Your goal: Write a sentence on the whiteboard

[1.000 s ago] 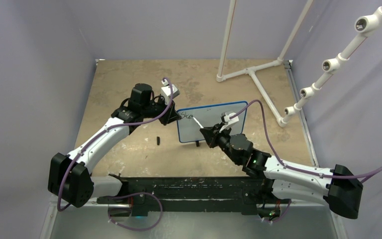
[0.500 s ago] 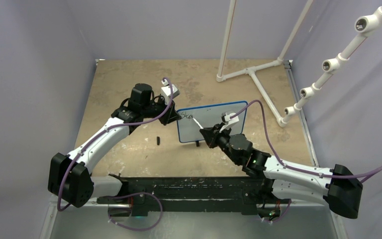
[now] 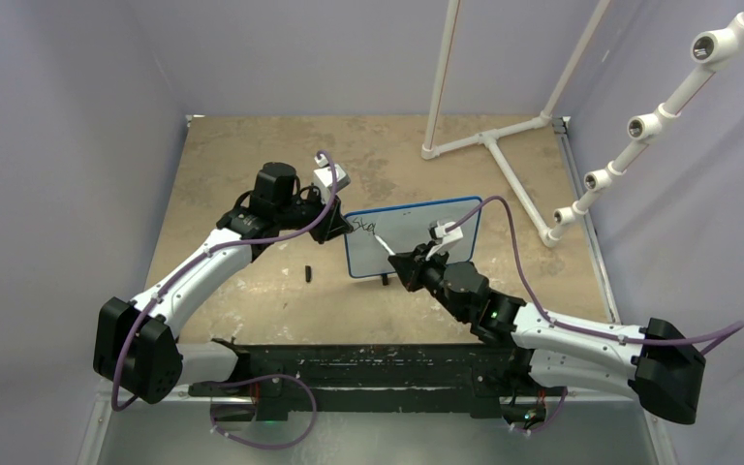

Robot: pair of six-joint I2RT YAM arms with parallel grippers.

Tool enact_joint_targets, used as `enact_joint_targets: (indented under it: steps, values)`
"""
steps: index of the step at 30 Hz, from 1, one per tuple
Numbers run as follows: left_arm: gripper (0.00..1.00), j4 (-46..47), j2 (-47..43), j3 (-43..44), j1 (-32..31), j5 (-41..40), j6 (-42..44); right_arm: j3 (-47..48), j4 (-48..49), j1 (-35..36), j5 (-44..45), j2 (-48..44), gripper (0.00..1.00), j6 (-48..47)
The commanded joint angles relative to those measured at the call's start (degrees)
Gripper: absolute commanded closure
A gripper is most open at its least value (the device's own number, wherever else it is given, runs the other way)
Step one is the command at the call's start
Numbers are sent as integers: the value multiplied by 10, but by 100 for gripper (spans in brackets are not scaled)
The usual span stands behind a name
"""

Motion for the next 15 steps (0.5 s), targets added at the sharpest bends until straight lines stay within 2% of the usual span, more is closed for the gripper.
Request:
enact_joint_targets:
  steps: [1,8,15]
  values:
    - [100,2,-14,-3,0,-15,23,-5,-10,-2,-3,2,100,1]
    - [100,2,-15,-3,0,-17,23,-2,-15,-2,-11,0,100,-1]
    - [100,2,-15,-3,0,-17,23,-8,10,-2,-35,-43,100,-22]
